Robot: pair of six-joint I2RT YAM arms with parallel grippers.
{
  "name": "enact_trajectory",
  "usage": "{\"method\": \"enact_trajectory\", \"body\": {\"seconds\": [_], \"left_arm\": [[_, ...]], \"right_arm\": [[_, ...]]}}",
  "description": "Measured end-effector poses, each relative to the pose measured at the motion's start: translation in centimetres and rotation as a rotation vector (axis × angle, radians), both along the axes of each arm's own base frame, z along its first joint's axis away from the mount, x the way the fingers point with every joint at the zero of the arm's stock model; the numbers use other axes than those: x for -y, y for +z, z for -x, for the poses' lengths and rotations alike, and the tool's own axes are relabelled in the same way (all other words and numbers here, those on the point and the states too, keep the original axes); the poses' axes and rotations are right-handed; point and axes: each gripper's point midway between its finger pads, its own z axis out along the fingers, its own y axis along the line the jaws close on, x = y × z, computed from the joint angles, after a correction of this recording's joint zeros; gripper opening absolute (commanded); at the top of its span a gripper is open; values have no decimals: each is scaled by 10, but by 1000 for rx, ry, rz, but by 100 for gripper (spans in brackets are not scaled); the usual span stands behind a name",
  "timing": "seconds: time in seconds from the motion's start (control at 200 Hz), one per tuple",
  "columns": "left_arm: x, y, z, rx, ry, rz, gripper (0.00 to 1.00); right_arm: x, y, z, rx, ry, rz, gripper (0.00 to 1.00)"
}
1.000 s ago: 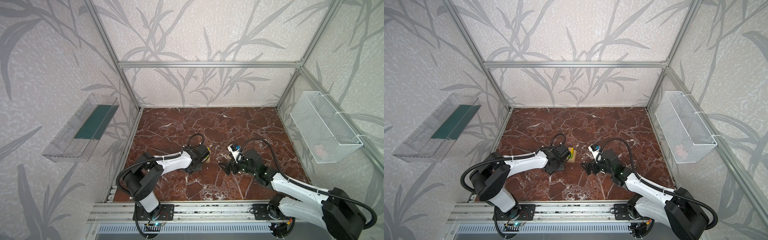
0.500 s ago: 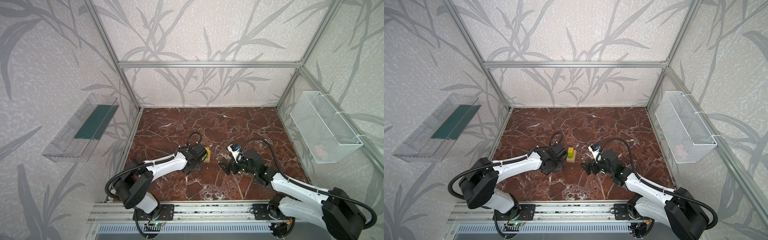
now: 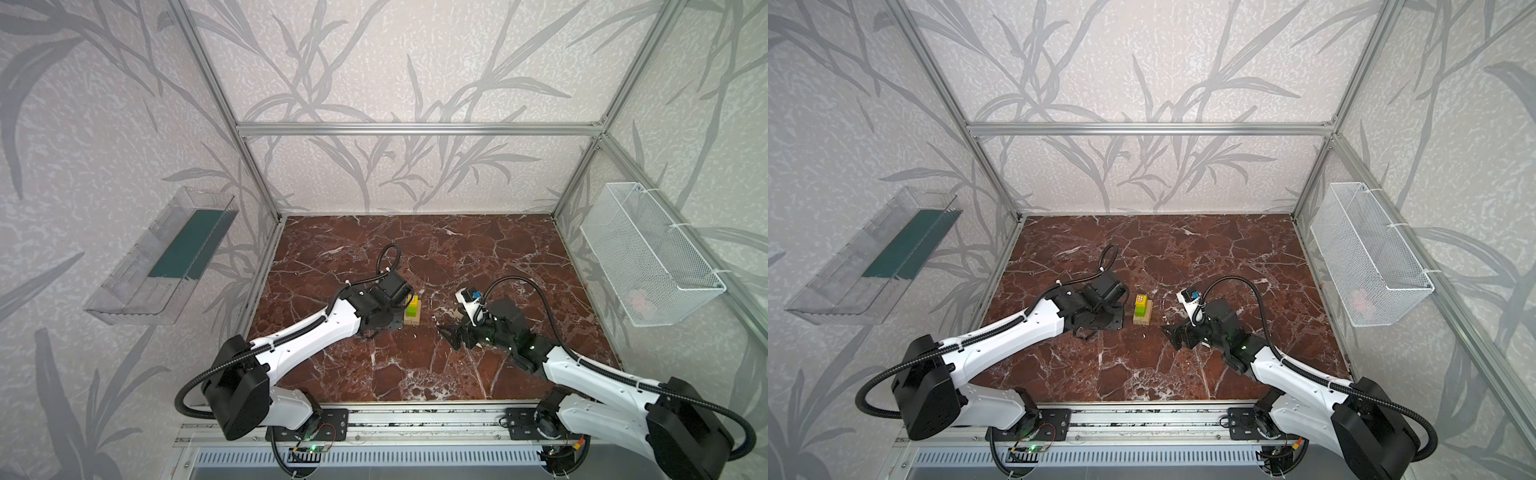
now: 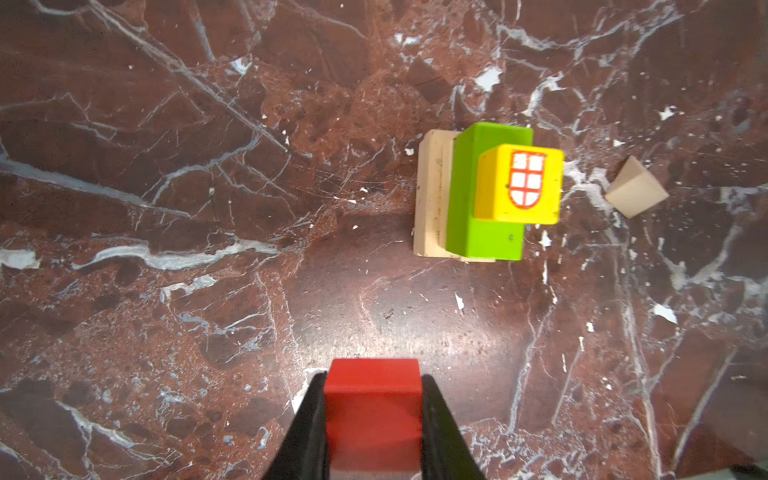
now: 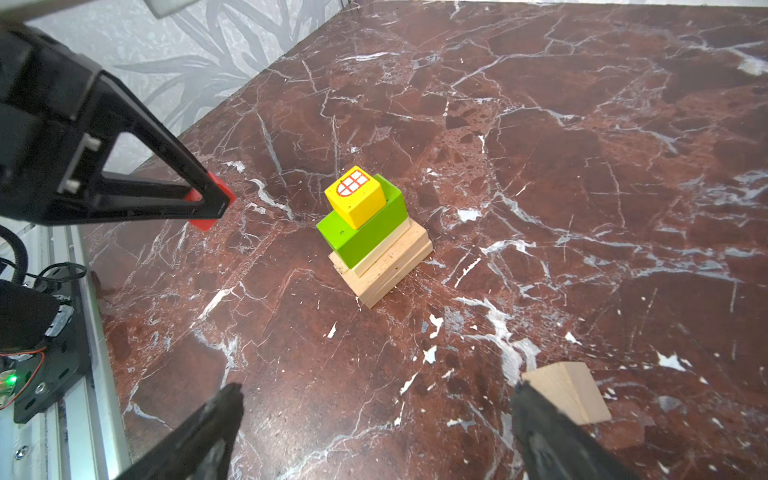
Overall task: Build the wood block tower
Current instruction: 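Lift the red cube with the left gripper and carry it above the yellow block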
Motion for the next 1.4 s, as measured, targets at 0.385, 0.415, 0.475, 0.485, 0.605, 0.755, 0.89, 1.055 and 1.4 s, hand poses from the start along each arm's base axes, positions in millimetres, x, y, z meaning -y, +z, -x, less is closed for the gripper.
{"method": "enact_trajectory", "body": {"seconds": [0.385,0.415,0.475,0.485,0.605,0.755,0.89,1.055,1.4], "left_arm": [[37,42,-22,52,-81,92,0],[40,42,-24,49,-87,91,0],[46,40,-29,44,-95,86,0],[47,40,-30,44,-96,85,0],[57,33,-40,33,-107,66,0],[66,26,-55,24,-111,23,0],[72,19,-66,16,-118,-18,0],[73,3,-70,-11,-120,-62,0],[67,-10,-67,-42,-115,-106,0]], "right_arm": [[-13,10,11,27,98,-60,99],[-13,10,11,28,102,-62,99],[-13,11,11,31,104,-64,99],[-13,11,11,31,103,-64,99],[-13,12,10,37,97,-64,99],[-11,16,9,50,86,-66,99],[-10,15,7,54,73,-61,99],[-8,15,5,56,61,-56,99],[-5,18,2,73,37,-54,99]]}}
